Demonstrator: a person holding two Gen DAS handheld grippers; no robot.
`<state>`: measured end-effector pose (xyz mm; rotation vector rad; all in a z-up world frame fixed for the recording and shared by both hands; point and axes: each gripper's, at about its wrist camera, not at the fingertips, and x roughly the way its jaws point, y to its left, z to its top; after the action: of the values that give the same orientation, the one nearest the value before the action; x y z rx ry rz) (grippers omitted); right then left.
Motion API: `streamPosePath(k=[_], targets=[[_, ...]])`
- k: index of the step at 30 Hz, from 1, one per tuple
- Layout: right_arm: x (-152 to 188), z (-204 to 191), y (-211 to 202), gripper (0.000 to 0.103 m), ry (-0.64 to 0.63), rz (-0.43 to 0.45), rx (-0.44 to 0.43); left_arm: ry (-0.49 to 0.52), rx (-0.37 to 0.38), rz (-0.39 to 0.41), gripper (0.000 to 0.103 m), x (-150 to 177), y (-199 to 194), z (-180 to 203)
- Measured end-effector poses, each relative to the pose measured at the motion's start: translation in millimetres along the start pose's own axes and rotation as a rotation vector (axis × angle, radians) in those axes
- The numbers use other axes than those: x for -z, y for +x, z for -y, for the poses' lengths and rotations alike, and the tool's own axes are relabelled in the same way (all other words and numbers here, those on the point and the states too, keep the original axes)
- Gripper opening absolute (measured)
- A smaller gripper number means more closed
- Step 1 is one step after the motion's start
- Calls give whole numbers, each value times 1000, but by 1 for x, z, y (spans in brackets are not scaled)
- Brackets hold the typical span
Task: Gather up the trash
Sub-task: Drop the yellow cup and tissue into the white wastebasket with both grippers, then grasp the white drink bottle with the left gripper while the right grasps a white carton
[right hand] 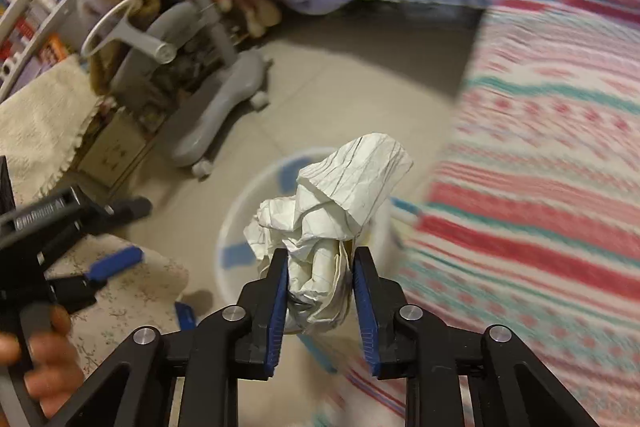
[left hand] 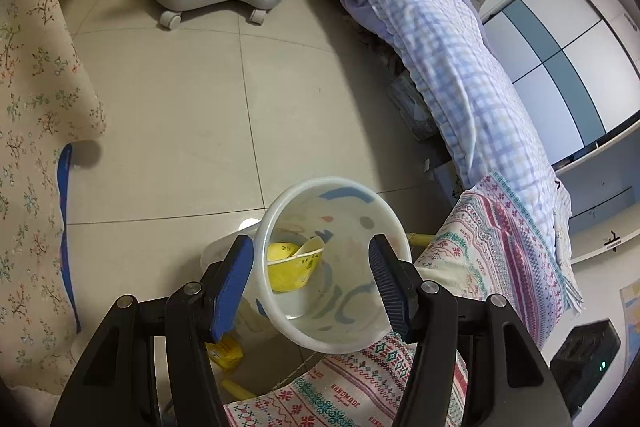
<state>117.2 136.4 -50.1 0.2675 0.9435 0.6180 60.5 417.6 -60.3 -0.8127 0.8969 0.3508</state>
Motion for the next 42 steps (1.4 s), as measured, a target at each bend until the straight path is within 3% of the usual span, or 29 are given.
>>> streamPosePath(k=[2, 5, 13, 17, 22, 27, 31, 35, 38, 42], targets=[[-10, -14, 15, 37, -20, -9, -6, -4, 6, -3, 63, 0, 1, 0], [-18, -21, 33, 62, -42, -33, 20, 3, 16, -4, 63, 0, 2, 4], [0, 15, 25, 65, -1, -81, 62, 93, 37, -13, 63, 11, 0, 35], [13, 50, -9, 66, 30, -93, 78, 182, 55, -8, 63, 24, -4, 68], [19, 99, -74, 68, 70, -77, 157, 333, 109, -44, 63, 59, -2, 131], [18, 154, -152, 72, 142, 2, 249, 528, 172, -111, 66, 113, 4, 199], [18, 203, -219, 78, 223, 107, 372, 649, 190, -162, 66, 157, 12, 242], [37, 267, -271, 82, 427, 201, 466, 735, 184, -192, 66, 192, 25, 282], [56, 308, -289, 82, 604, 209, 464, 804, 164, -209, 67, 219, 40, 310], [71, 338, -300, 82, 715, 182, 439, 882, 129, -246, 67, 245, 65, 336]])
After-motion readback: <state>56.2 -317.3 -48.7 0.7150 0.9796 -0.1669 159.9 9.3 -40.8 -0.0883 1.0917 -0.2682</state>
